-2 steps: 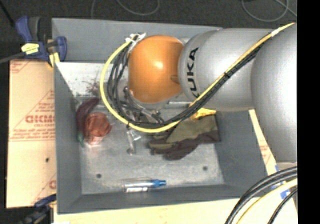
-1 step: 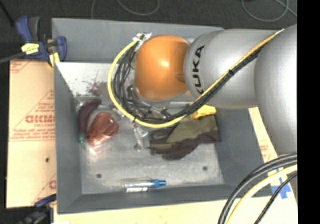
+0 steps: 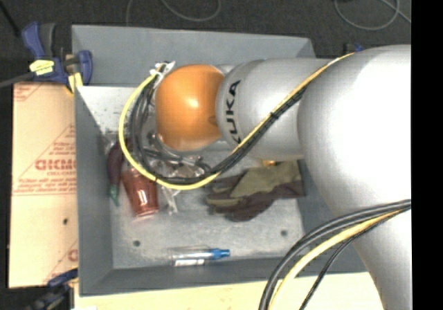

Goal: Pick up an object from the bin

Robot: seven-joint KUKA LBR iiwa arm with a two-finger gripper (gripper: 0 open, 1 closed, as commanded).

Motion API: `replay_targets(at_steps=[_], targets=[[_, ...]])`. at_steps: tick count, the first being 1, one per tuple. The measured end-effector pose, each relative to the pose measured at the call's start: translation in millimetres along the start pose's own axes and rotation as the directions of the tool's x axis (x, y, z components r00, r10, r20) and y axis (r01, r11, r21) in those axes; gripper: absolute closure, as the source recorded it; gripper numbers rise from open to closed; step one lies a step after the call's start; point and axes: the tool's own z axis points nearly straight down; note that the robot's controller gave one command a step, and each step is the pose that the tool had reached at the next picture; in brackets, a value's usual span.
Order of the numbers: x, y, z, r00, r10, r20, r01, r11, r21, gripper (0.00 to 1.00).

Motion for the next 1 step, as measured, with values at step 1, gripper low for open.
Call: replay_targets(at_steps=[1], targets=[[-21.0,11.1,12.8,0.988,-0.153,0.020,0.153,0.988,0.009,1.00]])
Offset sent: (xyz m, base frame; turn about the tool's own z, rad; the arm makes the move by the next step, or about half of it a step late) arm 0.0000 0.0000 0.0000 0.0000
